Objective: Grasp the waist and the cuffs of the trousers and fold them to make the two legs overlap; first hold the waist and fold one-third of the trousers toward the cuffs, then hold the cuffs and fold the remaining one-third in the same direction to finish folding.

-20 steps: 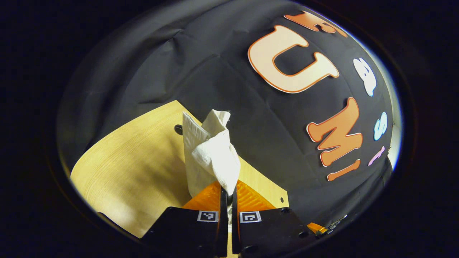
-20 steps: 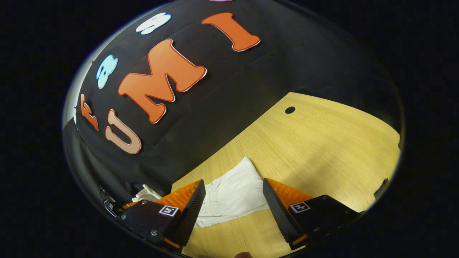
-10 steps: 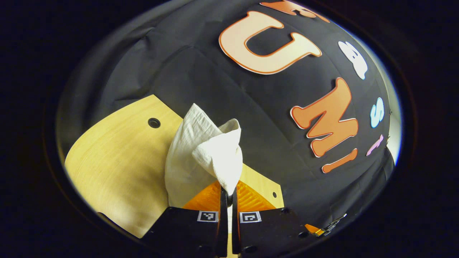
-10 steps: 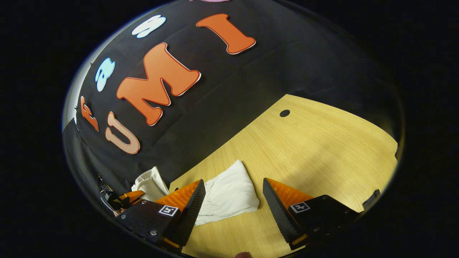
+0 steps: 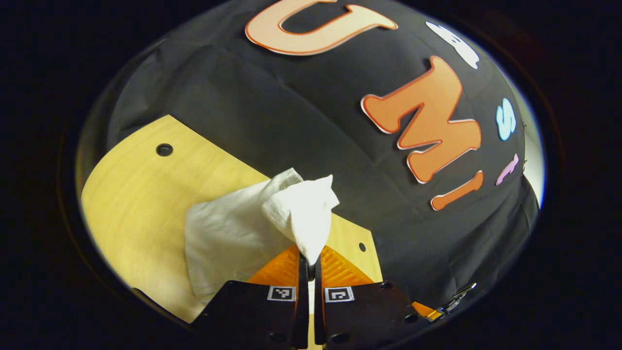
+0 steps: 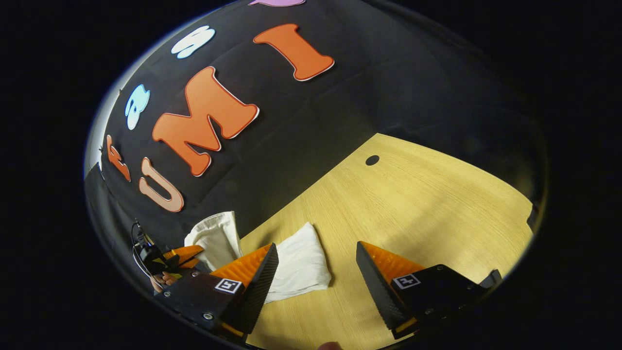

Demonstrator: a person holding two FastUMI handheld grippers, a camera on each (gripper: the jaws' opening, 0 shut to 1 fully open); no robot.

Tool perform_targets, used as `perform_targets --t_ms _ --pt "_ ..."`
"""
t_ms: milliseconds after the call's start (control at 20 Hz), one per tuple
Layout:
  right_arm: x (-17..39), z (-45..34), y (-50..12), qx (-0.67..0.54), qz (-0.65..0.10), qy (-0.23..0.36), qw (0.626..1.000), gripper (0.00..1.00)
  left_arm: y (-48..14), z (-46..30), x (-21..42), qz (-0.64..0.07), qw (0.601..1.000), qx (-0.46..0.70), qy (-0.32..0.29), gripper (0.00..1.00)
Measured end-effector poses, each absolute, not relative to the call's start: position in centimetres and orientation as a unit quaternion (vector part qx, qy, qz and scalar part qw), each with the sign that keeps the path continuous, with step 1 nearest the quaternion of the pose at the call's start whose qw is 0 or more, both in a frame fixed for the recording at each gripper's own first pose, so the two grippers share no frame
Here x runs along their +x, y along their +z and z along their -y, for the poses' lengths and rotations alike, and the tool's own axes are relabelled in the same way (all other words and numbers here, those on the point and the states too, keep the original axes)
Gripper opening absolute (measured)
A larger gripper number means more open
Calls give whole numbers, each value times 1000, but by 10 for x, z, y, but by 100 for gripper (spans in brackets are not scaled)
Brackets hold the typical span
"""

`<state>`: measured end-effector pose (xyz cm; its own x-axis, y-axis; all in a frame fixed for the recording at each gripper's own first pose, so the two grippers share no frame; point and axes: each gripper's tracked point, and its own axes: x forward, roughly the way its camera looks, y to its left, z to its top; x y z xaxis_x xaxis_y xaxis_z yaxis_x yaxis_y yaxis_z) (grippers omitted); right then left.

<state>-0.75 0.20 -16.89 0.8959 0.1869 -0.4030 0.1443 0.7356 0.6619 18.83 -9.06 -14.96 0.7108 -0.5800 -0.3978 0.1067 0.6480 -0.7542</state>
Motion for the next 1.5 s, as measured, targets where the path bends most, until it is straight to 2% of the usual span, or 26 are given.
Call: perform_targets --t_ms 500,600,750,1000,1050,1150,1250,1350,1450,1500 --pt "-9 32 -175 344 -232 13 910 97 -165 207 170 -360 852 -290 -246 8" --pt "-9 35 -175 334 -234 17 913 97 -169 217 162 -364 850 -279 -260 11" --pt "-5 35 -174 327 -234 29 915 97 -164 228 140 -367 841 -272 -292 22" --pt "7 23 -169 318 -232 47 918 97 -154 216 124 -348 853 -252 -297 75" --pt "7 22 -166 306 -228 49 923 97 -147 208 118 -339 859 -245 -294 77" --pt "7 19 -157 277 -215 57 935 97 -134 190 110 -317 877 -220 -285 99" --pt "7 12 -142 243 -202 68 947 97 -119 177 106 -289 898 -190 -272 99" --pt "5 5 -126 206 -184 76 958 97 -100 158 101 -252 919 -160 -255 96" --pt "3 -3 -108 169 -164 83 968 98 -79 147 100 -216 939 -129 -235 99" --pt "2 -5 -98 153 -153 86 972 98 -69 142 98 -198 947 -115 -224 96"
